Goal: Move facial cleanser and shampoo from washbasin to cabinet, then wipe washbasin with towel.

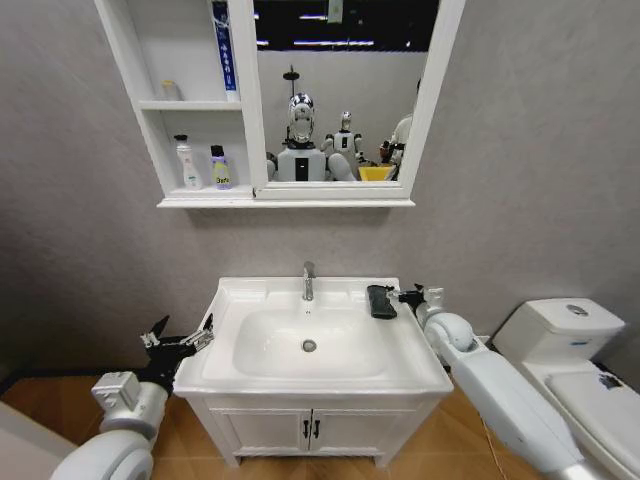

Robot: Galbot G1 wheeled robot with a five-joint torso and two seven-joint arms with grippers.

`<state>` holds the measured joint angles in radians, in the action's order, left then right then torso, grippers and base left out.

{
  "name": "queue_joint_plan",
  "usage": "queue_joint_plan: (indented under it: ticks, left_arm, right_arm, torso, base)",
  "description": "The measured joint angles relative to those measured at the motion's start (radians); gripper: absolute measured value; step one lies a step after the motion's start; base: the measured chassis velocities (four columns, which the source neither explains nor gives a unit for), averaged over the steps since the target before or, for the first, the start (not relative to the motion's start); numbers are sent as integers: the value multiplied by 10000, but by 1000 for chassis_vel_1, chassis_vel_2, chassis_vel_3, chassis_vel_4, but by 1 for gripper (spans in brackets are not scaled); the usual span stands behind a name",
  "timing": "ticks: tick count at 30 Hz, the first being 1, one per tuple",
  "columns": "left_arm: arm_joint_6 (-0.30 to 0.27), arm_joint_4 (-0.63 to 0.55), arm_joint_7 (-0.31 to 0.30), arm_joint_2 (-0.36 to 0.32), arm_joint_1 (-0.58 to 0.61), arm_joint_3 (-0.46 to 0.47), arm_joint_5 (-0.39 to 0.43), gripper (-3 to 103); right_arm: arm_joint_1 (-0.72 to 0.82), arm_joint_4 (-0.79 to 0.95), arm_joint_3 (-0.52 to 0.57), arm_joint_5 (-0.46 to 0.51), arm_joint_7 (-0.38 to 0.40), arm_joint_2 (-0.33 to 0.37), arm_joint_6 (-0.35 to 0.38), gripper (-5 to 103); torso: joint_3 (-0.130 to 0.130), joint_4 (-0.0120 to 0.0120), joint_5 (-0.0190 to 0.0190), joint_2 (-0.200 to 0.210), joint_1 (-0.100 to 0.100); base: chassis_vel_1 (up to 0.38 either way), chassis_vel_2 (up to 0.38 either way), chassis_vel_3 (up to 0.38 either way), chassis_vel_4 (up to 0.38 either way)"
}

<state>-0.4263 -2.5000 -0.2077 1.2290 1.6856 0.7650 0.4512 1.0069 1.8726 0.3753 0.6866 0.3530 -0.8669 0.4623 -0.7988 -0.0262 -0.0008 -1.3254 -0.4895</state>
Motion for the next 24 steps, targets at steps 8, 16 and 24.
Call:
queue_joint_plan:
  ticks: [8, 16, 24]
  left_arm:
    - [0, 1, 4, -1, -1, -2, 0, 100]
    - [1, -1, 2, 0, -1, -1, 0, 100]
    - [1, 0, 2, -1, 0, -1, 0, 100]
  right_arm:
    - [2943, 3607, 1871, 468, 1497, -727, 858, 100]
    - [6855, 6360, 2867, -1655, 896, -2526, 699, 100]
    - [6930, 6428, 2728, -3276, 576, -3041, 679, 100]
  torso:
    - [0, 1, 6, 1, 0]
    - [2, -4, 0, -1, 3]
    - [-2, 2, 5, 0, -1]
  base:
    - [0, 0, 0, 0]
    - [0, 0, 0, 0]
    - [0, 0, 0, 0]
